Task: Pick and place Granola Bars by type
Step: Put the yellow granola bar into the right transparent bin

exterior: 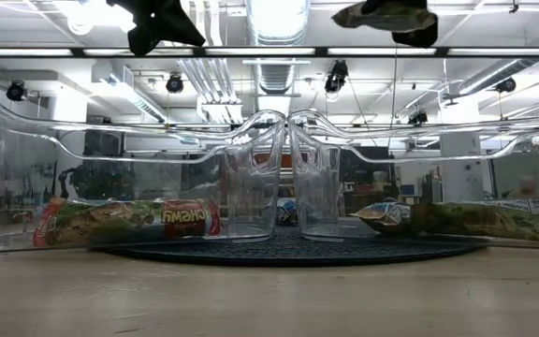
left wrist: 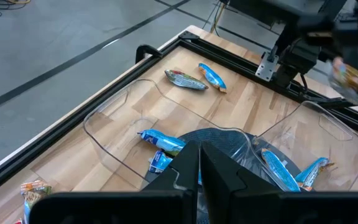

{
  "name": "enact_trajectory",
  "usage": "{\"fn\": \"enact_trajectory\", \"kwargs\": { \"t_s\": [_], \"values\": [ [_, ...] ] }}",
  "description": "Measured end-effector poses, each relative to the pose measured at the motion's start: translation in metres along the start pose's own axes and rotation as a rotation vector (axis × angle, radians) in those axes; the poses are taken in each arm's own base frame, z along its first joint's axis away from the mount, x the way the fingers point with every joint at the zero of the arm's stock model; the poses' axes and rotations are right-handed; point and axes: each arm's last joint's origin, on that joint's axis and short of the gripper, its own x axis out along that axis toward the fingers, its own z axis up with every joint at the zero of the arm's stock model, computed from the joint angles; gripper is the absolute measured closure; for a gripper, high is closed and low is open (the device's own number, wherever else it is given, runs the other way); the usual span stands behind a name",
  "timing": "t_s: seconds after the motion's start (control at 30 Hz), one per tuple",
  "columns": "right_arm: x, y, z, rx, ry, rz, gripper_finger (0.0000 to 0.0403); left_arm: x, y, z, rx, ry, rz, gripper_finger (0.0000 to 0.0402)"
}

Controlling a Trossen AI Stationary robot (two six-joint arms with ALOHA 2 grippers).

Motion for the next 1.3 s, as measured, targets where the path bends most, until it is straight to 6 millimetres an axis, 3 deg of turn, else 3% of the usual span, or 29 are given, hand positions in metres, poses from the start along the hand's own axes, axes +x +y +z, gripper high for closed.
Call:
{"fn": "enact_trajectory", "kwargs": {
  "t_s": [0.23, 0.57, 1.03, 1.3],
  "values": [
    [0.01, 0.007, -0.021, -0.008, 0.075, 0.01, 0.0351, 0.0, 0.0, 0.0, 0.0, 0.0, 0.0, 0.0402],
    [0.042, -0.005, -0.045, 0.007, 0.209, -0.059, 0.0351, 0.0, 0.0, 0.0, 0.001, 0.0, 0.0, 0.0402],
    [0.1, -0.016, -0.06, -0.031, 0.436, -0.126, 0.0351, 0.0, 0.0, 0.0, 0.004, 0.001, 0.0, 0.0402],
    [0.108, -0.019, -0.063, -0.051, 0.469, -0.149, 0.0351, 0.0, 0.0, 0.0, 0.004, 0.002, -0.003, 0.0402]
  ]
}}
